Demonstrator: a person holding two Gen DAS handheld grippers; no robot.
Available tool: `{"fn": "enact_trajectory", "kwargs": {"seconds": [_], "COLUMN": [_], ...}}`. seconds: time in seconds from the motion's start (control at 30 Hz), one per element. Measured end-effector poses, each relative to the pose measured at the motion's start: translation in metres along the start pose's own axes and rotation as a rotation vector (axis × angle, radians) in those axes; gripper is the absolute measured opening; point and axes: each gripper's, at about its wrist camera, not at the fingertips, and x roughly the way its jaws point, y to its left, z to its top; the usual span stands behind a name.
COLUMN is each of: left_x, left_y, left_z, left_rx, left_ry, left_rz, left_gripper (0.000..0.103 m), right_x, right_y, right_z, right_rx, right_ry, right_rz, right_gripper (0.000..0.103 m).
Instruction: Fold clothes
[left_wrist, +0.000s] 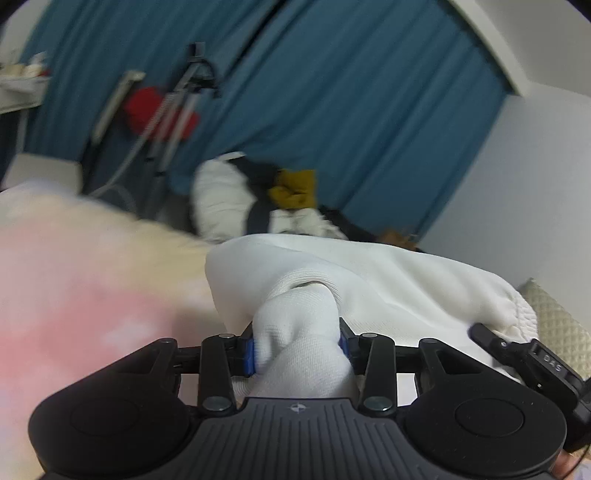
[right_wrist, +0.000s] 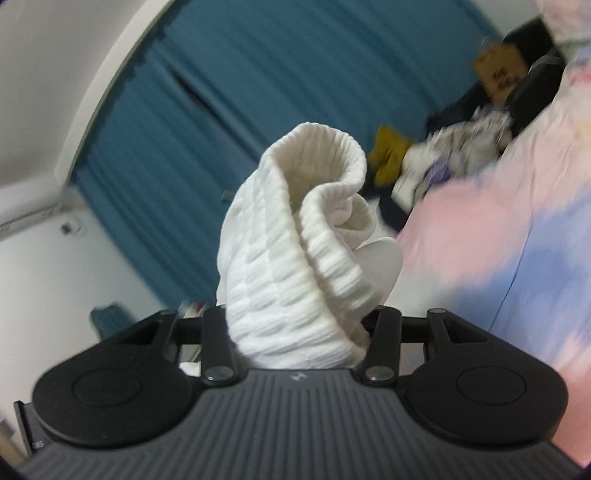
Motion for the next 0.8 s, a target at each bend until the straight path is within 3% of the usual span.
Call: {"fn": "enact_trajectory", "kwargs": {"seconds": [0.1, 0.23, 0.37, 0.43, 0.57, 0.8], "left_x": [0.07, 0.172, 0.253, 0.284, 0.293, 0.274], "left_y": [-0.031, -0.065, -0.08, -0.082, -0.062, -0.04], "left_z": [0.003, -0.017, -0.052, -0.073, -0.11, -0.116], "left_rx": [0.043, 0.081, 0.124, 0.165, 0.254, 0.303], "left_ry": [0.015, 0.08, 0.182, 0.239, 0.305, 0.3], "left_rz": [-0.067, -0.117, -0.109, -0.086, -0.102, -0.081], "left_gripper": [0.042, 0.042, 0.042, 0.042, 0.045, 0.058], "right_x": [0.0, 0.002, 0.016, 0.023, 0.03, 0.023], "right_y": [-0.029, -0.082, -0.149, -0.182, -0.236, -0.238], "right_z": [0.029, 0.057, 0.061, 0.05, 0.008, 0.005], "right_rx": [-0.003, 0.008, 0.058, 0.107, 0.223, 0.223], "right_ry": [-0.078, -0.163, -0.166, -0.127, -0.015, 0.023], "right_rz": [-0.055, -0.162, -0.298, -0.373, -0.493, -0.46], "right_gripper": [0.047, 0.047, 0.047, 0.047, 0.047, 0.053]}}
